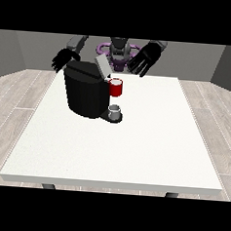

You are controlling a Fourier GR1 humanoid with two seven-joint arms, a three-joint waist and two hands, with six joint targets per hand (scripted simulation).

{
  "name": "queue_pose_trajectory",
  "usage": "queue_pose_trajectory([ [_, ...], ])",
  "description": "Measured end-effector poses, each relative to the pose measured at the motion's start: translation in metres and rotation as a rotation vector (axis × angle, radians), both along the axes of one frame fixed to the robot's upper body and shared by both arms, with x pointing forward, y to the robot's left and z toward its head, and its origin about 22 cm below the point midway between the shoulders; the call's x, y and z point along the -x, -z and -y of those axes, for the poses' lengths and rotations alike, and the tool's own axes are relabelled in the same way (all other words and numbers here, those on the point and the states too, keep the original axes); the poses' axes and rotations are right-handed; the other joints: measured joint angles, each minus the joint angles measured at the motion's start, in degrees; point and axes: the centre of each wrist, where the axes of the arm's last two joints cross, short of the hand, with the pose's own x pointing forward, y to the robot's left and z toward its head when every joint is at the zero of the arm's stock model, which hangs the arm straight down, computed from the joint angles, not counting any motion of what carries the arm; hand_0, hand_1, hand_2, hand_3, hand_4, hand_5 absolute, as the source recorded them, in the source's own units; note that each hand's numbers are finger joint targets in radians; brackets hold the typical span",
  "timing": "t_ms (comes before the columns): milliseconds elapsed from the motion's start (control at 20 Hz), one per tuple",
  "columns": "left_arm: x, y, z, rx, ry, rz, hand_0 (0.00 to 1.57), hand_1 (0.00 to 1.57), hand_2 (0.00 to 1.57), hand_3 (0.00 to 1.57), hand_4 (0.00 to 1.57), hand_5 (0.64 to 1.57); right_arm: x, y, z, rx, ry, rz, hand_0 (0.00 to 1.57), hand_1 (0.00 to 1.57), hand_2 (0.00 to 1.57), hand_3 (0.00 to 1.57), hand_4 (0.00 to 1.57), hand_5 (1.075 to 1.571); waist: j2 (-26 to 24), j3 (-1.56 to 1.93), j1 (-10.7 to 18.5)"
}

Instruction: Insert the coffee pod into the coffee machine and close the lid

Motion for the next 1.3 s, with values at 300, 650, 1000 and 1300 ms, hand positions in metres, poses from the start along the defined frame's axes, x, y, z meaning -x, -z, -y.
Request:
queue_pose_trajectory([
  [300,0.012,0.055,-0.001,0.368,-0.011,-0.085,0.0,0.0,0.0,0.0,0.0,1.571,0.02,0.02,0.014,-0.012,0.061,-0.054,0.0,0.0,0.0,0.0,0.49,1.571,-6.31,-0.04,4.2],
  [650,0.042,0.129,-0.007,0.636,-0.054,-0.212,0.0,0.0,0.0,0.0,0.14,1.571,0.035,0.021,0.033,0.044,0.028,-0.102,0.0,0.0,0.0,0.0,0.37,1.571,-14.54,-0.03,8.73],
  [1000,0.077,0.184,-0.015,0.795,-0.118,-0.302,0.0,0.0,0.0,0.0,0.0,1.571,0.021,-0.017,0.033,0.079,-0.085,-0.05,0.0,0.0,0.0,0.0,0.0,1.571,-18.9,-0.03,11.56],
  [1300,0.093,0.2,-0.004,0.898,-0.107,-0.334,0.0,0.0,0.0,0.0,0.14,1.571,0.01,-0.033,0.025,0.099,-0.154,-0.016,0.0,0.0,0.0,0.0,0.0,1.571,-19.23,-0.01,15.46],
])
